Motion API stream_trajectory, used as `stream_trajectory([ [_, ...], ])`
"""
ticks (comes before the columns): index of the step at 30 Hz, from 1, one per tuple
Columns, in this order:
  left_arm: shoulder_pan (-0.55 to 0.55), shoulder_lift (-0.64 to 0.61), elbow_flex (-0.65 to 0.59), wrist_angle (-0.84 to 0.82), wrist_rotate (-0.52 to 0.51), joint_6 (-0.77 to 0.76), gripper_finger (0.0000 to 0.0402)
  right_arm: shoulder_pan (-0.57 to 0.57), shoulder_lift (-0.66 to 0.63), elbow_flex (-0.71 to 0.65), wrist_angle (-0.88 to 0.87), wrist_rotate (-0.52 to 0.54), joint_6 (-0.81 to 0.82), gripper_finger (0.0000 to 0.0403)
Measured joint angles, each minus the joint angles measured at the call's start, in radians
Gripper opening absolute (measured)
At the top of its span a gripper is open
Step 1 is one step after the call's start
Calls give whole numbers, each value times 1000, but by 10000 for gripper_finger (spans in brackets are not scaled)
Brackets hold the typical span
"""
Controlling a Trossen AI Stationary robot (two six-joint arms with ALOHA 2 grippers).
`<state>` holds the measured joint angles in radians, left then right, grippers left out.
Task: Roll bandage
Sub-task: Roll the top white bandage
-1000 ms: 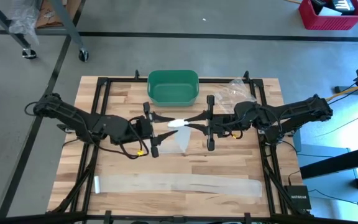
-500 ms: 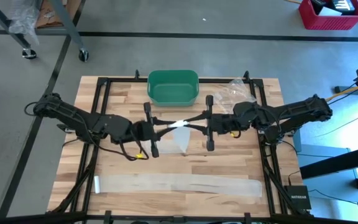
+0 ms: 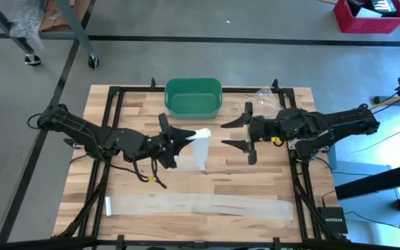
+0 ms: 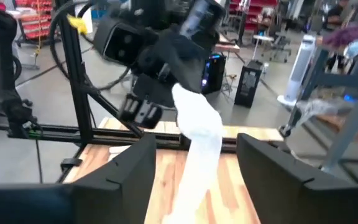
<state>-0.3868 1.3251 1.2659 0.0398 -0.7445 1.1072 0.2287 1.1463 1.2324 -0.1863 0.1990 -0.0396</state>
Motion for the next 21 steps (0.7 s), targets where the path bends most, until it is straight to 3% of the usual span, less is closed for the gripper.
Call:
stream_trajectory([
  [9, -32, 27, 0, 124, 9, 568, 53, 0, 37, 0, -1, 1, 31, 233],
  [15, -45, 75, 0, 170, 4, 731, 52, 0, 77, 0, 109, -29, -25, 232],
  [21, -59, 89, 0, 193, -7, 755, 52, 1, 94, 0, 122, -65, -51, 232],
])
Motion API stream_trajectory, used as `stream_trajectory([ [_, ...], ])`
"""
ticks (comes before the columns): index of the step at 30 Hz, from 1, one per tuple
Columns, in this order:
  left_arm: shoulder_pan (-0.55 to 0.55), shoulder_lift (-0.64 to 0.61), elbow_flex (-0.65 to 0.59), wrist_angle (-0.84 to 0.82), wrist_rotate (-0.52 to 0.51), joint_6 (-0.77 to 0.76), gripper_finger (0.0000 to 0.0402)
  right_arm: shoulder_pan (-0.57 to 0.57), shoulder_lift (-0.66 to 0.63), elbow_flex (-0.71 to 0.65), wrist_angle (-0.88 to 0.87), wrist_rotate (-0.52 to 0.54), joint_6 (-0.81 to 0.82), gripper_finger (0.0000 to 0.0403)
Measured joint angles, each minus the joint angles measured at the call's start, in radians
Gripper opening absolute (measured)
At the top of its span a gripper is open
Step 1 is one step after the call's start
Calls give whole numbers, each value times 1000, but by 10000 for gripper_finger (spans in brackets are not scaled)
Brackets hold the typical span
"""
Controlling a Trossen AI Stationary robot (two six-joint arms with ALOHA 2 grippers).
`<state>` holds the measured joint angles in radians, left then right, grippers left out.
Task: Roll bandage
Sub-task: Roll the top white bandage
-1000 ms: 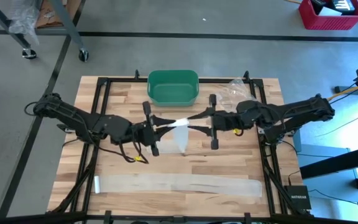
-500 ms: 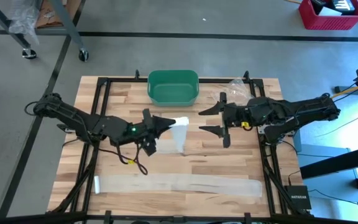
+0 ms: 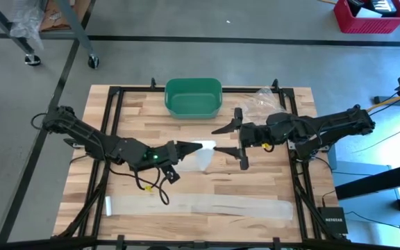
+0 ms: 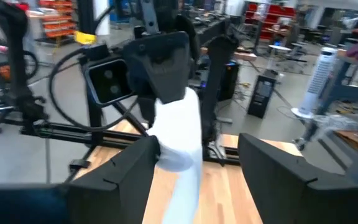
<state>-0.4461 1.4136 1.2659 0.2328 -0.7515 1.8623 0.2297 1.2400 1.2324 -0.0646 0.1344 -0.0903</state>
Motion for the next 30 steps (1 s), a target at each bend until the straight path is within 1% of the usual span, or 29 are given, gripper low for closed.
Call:
stream_trajectory([
  [4, -2, 2, 0, 26, -31, 0, 52, -1, 1, 0, 0, -75, 5, 232],
  [11, 0, 2, 0, 49, -39, -12, 52, -1, -5, 0, -12, -74, -7, 232],
  [17, 0, 2, 0, 48, -39, -61, 52, -1, 16, 0, 76, -73, -38, 232],
  [22, -3, 2, 0, 49, -41, -83, 52, -1, 33, 0, 69, -50, -51, 230],
  [24, -6, 2, 0, 47, -41, -83, 52, -1, 35, 0, 75, -30, -69, 221],
  [26, -6, 2, 0, 46, -41, -86, 52, -1, 37, 0, 73, -20, -79, 202],
  [30, -8, 2, 0, 46, -41, -101, 52, -1, 37, 0, 71, -20, -83, 144],
])
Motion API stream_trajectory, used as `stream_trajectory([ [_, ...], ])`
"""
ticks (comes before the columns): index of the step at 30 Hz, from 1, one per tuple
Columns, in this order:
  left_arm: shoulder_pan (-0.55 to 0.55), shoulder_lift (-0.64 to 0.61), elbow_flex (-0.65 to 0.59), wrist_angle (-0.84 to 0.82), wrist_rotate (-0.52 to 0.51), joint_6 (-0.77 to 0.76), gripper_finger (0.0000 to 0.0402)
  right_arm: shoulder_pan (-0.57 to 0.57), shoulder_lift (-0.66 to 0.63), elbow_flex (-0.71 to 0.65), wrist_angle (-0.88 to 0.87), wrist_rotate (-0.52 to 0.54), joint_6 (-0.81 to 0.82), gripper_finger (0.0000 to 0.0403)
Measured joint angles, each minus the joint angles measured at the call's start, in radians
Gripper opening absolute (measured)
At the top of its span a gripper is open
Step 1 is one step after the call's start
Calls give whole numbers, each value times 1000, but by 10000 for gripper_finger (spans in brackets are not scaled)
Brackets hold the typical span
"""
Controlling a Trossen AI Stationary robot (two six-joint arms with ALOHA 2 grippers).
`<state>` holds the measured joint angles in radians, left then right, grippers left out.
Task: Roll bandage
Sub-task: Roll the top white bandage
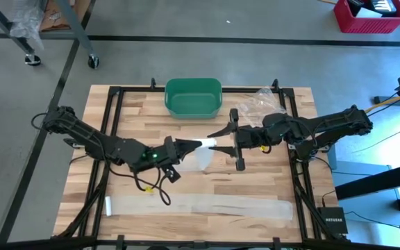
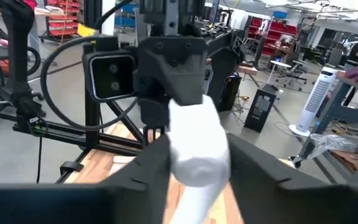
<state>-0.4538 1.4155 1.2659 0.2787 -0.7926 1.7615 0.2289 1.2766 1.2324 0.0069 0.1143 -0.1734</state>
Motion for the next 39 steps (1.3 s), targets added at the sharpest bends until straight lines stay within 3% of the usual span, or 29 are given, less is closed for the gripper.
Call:
stream_trajectory([
  [8, 0, 0, 0, -6, 0, -107, 78, 0, 0, 0, -3, 2, -19, 44],
  [13, -4, -1, 0, -7, -2, -166, 135, 0, 0, 0, -3, 1, -19, 48],
  [17, -41, -2, 0, -5, -66, -270, 176, 0, -6, 0, -9, 1, -19, 59],
  [24, -96, -38, 0, -15, -74, -805, 201, 0, -17, 0, -9, 14, -80, 47],
  [29, -56, -110, 0, -154, -64, -1168, 199, 1, -14, 0, -9, 18, -154, 51],
  [32, 0, -151, 0, -271, 61, -1375, 198, 1, -13, 0, -9, 33, -197, 50],
  [35, 63, -157, 0, -287, 214, -1523, 198, 1, -13, 0, -10, 52, -221, 50],
  [39, 119, -143, 0, -296, 265, -1617, 198, 1, -4, 0, -11, 61, -229, 51],
])
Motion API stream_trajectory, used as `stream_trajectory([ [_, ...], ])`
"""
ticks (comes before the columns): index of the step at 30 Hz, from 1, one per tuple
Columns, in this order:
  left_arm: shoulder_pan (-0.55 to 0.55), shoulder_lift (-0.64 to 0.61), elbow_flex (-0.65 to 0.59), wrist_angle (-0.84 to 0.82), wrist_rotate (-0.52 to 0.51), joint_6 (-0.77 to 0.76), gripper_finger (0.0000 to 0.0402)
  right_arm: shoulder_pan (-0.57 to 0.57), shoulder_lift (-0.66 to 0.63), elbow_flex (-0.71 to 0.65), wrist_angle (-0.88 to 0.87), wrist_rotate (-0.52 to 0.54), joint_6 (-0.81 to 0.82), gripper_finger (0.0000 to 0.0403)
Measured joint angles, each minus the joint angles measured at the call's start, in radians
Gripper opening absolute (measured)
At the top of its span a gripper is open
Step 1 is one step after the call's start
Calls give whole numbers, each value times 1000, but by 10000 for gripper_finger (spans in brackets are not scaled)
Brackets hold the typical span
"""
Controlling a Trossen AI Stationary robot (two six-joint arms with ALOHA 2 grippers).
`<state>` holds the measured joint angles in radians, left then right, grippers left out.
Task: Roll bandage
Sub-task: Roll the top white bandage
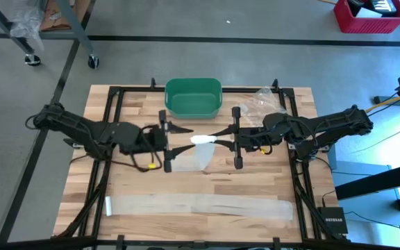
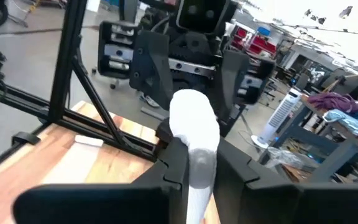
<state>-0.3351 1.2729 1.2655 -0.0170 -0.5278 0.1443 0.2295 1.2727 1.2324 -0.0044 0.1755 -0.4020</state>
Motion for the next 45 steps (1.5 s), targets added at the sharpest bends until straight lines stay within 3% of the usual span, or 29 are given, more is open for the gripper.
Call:
stream_trajectory([
  [5, 23, 4, 0, 26, 129, -93, 198, 0, 7, 0, -24, 37, -18, 52],
  [26, 54, 30, 0, 9, 122, -137, 196, 0, 13, 0, -17, 68, -24, 53],
  [30, 56, 31, 0, 6, 121, -129, 167, 0, 16, 0, -18, 68, -24, 53],
  [38, 60, 35, 0, 2, 119, -47, 60, 0, 16, 0, -15, 67, 24, 58],
  [41, 59, 34, 0, 2, 119, 5, 34, 0, 16, 0, -11, 67, 76, 73],
  [45, 52, 34, 0, 11, 119, 81, 31, 18, 1, 0, -18, 60, 138, 116],
])
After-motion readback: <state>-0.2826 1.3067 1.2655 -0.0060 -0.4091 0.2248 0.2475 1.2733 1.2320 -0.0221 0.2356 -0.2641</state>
